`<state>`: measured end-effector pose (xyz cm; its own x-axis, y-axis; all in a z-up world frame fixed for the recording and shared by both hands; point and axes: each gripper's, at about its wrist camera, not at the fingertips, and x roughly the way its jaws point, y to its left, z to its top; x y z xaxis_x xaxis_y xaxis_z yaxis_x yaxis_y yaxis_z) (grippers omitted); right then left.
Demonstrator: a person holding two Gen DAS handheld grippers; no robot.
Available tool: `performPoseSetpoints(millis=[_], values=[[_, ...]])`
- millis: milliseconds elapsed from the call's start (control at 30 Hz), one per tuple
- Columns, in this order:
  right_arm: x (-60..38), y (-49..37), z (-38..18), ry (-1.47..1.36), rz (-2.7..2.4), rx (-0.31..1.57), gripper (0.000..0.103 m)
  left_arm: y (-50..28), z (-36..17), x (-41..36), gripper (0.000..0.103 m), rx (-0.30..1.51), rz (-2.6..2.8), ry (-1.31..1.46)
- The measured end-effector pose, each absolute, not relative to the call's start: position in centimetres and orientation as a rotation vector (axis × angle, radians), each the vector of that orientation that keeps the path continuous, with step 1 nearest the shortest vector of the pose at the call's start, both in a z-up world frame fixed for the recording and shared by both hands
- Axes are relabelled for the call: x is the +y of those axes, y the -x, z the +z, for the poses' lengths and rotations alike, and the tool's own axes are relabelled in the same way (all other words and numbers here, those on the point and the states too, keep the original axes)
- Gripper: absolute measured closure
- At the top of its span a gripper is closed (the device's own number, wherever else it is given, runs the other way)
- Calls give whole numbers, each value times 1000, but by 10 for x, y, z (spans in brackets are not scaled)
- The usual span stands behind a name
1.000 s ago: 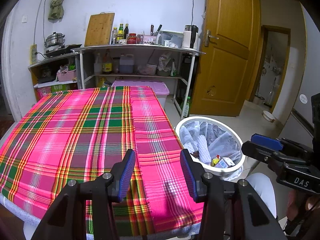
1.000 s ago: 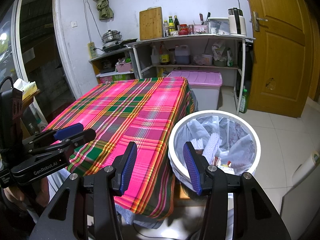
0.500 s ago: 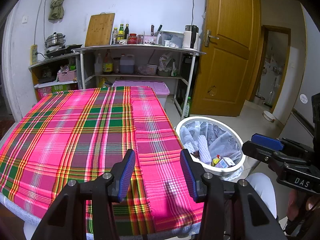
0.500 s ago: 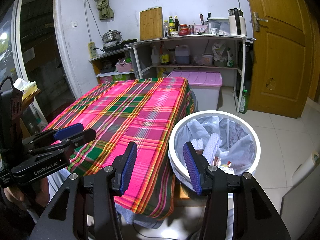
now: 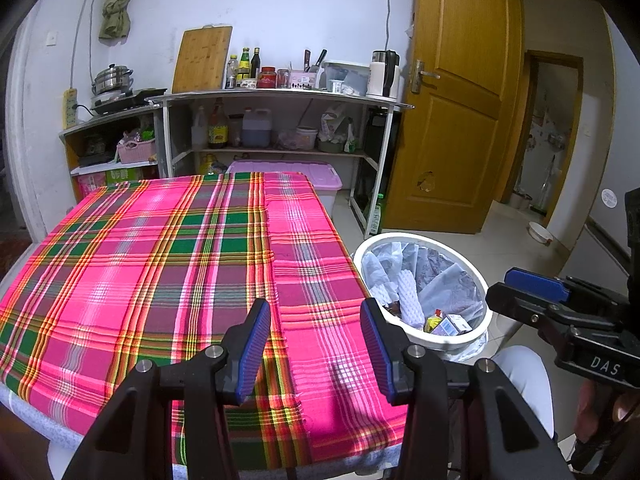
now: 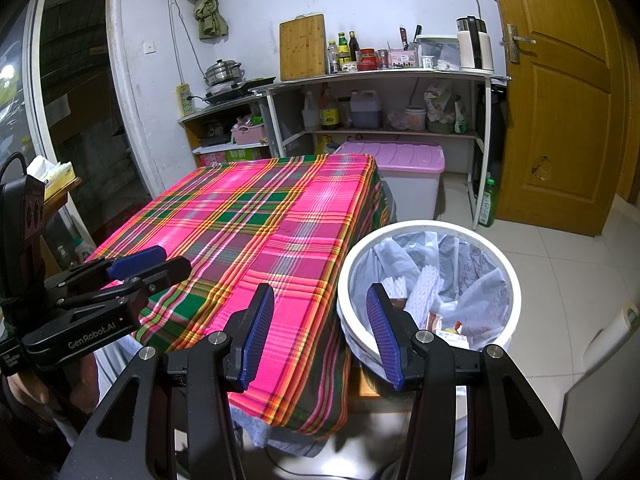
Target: Collect trash
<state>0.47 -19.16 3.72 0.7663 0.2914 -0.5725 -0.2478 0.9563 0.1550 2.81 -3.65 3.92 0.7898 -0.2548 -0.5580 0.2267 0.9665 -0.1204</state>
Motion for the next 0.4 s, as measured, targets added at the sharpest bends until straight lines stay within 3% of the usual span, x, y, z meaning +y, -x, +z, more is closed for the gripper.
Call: performPoseSetpoints(millis=[400], values=[[-192,-5,37,-72,293,633,54,-28,41,-34,57,607,-244,37]])
